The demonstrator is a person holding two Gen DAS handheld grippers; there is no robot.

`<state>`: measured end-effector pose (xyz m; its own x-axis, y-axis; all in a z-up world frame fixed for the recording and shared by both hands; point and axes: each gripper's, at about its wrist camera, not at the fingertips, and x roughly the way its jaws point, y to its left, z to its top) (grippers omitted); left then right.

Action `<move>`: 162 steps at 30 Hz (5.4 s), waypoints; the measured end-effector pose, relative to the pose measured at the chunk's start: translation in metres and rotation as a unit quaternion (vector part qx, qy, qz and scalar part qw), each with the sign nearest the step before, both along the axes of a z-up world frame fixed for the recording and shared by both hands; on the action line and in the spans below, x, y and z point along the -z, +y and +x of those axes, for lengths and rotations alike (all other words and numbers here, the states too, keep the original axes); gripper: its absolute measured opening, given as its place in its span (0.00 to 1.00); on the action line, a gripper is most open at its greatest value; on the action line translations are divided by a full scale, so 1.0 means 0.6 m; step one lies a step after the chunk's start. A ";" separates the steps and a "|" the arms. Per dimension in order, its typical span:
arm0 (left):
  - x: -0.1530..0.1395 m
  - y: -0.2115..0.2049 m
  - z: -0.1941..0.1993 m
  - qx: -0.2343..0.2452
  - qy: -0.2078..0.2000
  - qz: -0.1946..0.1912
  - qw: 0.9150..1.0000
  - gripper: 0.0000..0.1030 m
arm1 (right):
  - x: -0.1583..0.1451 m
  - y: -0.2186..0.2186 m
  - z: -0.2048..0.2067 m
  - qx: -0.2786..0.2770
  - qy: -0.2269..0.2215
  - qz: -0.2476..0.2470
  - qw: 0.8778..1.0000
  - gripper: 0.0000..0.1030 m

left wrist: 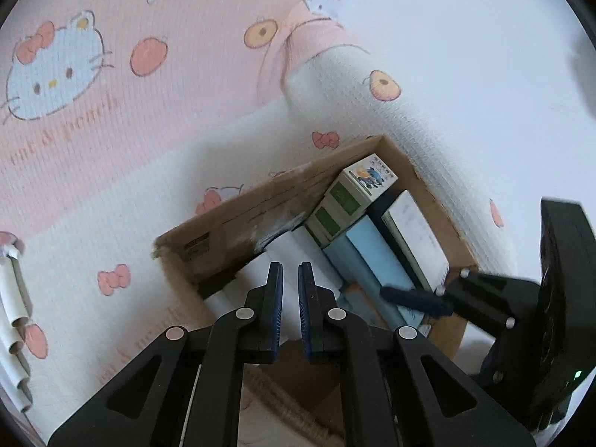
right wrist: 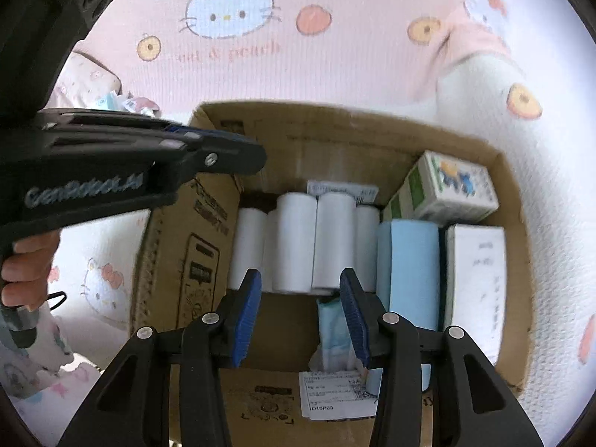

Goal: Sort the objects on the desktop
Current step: 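Withdraw the left tool from the box back toward the tube pile, then close the left gripper on a third white cardboard tube, then lift the third tube with the left gripper and turn it upright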

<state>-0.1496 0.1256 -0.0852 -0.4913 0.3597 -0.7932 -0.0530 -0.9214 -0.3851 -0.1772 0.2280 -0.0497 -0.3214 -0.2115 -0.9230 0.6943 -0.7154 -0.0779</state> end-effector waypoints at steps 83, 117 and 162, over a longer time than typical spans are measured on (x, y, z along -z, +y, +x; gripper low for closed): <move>0.213 -0.545 0.186 -0.311 -0.012 0.048 0.949 0.55 | 0.236 -0.500 0.079 -0.152 -0.067 -0.220 0.961 0.60; 0.296 -0.501 0.175 -0.297 -0.052 0.124 0.945 0.37 | 0.258 -0.473 0.077 -0.157 -0.078 -0.236 0.956 0.40; 0.303 -0.410 0.248 -0.269 0.005 0.203 0.942 0.45 | 0.233 -0.370 0.164 -0.176 -0.005 -0.142 0.974 0.40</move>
<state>-0.0010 -0.1206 -0.2672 -0.6953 0.3293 -0.6389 0.3739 -0.5934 -0.7128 -0.0790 0.0059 -0.1894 -0.1740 -0.5545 -0.8138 0.9005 -0.4240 0.0964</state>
